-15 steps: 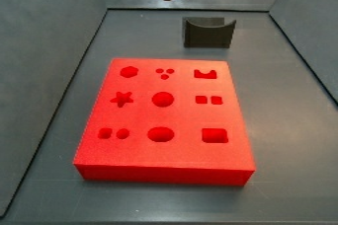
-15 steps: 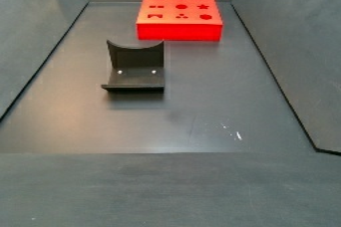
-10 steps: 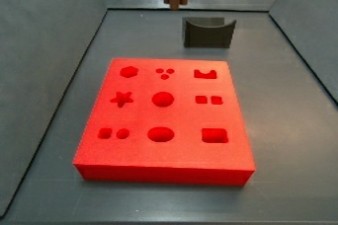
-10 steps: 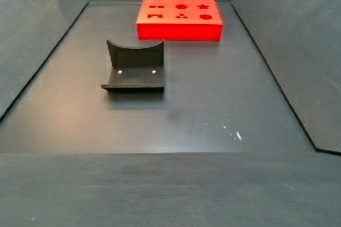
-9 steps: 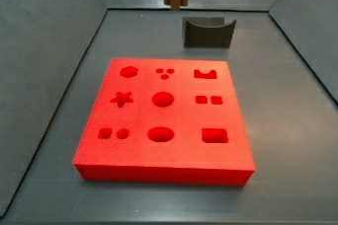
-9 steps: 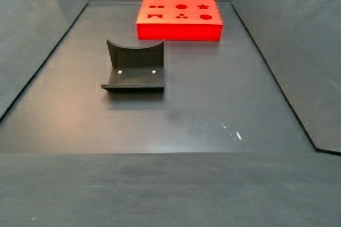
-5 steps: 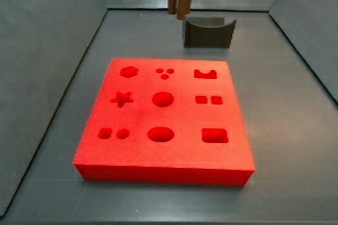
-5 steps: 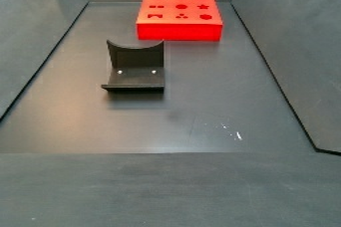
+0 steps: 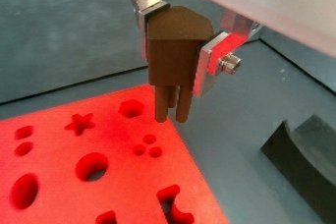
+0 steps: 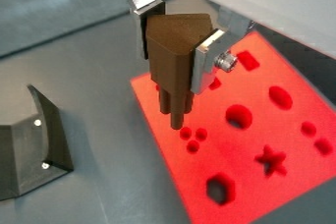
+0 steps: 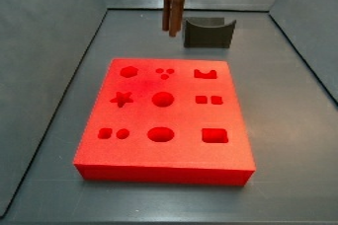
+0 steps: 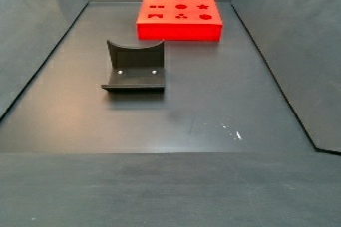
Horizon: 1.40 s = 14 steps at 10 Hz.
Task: Insert the 3 prong object.
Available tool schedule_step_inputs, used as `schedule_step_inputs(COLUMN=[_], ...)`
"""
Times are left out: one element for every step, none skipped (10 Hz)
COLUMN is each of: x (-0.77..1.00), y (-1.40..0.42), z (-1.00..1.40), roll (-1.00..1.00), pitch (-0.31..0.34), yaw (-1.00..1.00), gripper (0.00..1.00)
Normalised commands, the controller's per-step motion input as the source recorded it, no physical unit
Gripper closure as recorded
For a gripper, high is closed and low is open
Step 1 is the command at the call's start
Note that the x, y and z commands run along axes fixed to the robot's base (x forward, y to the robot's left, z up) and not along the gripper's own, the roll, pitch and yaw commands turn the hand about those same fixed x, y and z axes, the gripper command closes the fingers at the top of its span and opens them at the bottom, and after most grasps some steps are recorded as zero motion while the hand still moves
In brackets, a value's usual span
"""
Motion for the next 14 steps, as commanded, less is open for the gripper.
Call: schedule_step_inputs(x=[0.07,0.00,0.00,0.00,0.00,0.00,-0.17,-0.19,-0.15,0.00,0.02,0.07,0.16,0.09], y=[0.17,0.00,-0.13,-0.06,0.00,-0.01,-0.04,-0.01,-0.12,-0.27,-0.32,-0.30,-0.09,0.00], z=[-0.28,-0.23,-0.30,-0.28,-0.09,0.00,0.00,0.00,-0.09,-0.34,-0.41,-0.22,-0.09,-0.24], roll=[-0.30,-0.26,-0.15,-0.18,-0.22,-0.11,-0.05,-0.07,0.00,0.07,0.08,0.20,0.30,0.25], pitch=[0.243,0.057,-0.050,-0.199,-0.339,-0.351,-0.330,-0.334,-0.387,-0.404,-0.364,-0.210,0.000,0.143], yaw=[-0.31,-0.16,-0.04,0.00,0.00,0.00,0.00,0.00,0.00,0.07,0.09,0.04,0.00,-0.24], gripper=[1.00,1.00,1.00,1.00,1.00,1.00,1.00,1.00,1.00,1.00,1.00,1.00,1.00,1.00])
